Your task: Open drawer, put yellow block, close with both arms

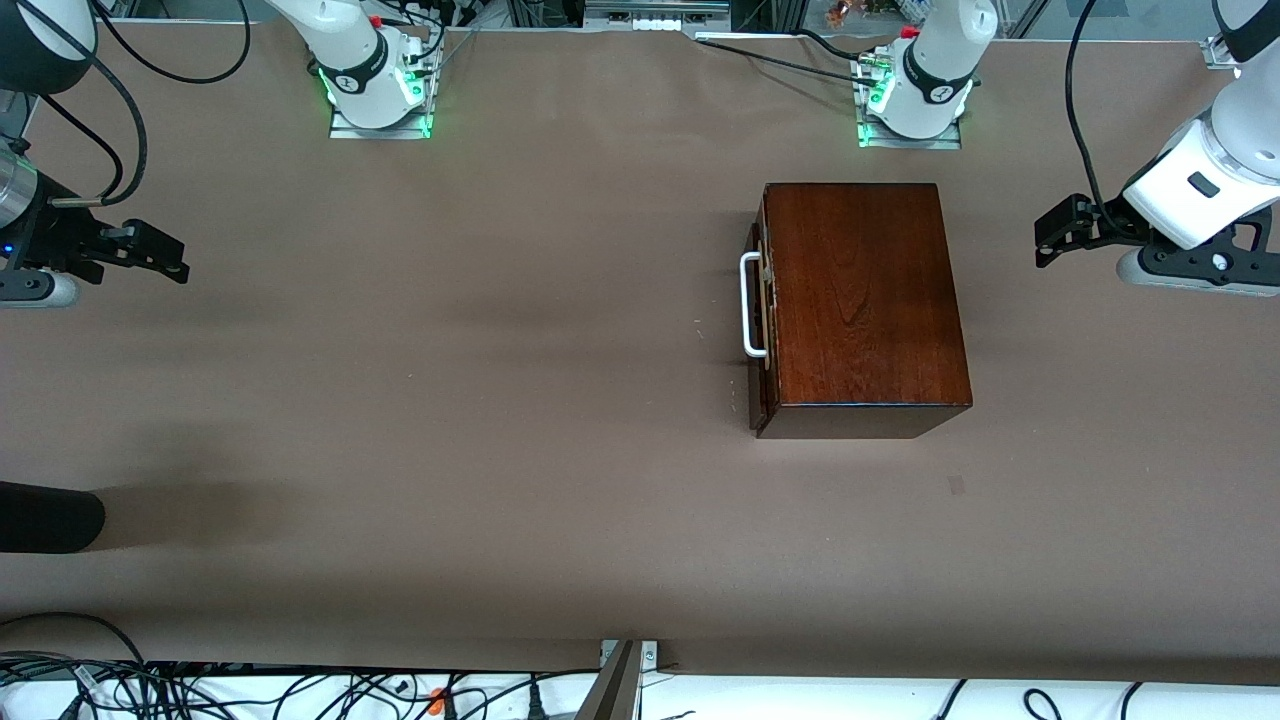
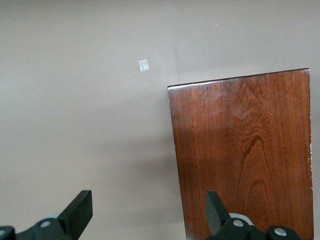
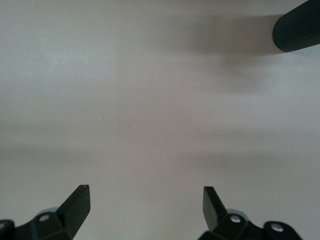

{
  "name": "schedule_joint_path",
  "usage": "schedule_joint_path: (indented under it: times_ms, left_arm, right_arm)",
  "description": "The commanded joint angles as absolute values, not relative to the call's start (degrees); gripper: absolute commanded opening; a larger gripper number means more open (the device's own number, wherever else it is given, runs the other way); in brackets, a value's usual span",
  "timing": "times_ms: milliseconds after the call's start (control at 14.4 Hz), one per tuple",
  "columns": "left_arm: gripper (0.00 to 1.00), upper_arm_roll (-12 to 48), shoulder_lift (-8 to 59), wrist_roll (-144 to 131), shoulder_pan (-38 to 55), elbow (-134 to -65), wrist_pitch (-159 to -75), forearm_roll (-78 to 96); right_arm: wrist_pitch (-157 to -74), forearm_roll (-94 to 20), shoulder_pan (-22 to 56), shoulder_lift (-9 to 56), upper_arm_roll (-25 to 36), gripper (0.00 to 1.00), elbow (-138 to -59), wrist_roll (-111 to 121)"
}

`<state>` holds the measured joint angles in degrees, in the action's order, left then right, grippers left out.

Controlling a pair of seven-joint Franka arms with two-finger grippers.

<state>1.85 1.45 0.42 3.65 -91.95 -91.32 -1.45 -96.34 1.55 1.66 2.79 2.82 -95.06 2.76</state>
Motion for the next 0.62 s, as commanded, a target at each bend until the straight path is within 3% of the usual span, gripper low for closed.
schedule_joint_path:
  times_ms: [0, 555]
  left_arm:
    - [1.00, 2.3, 0.9, 1.7, 3.3, -92.5, -91.5, -2.2]
    - [1.00, 2.3, 1.0, 1.7, 3.3, -92.5, -91.4, -2.2]
  right_arm:
    - [-96.6, 1.5, 0.9, 2.7, 1.9, 1.00, -94.9, 2.3]
    - [-96.5, 1.5, 1.5, 3.2, 1.9, 1.00, -95.1, 2.3]
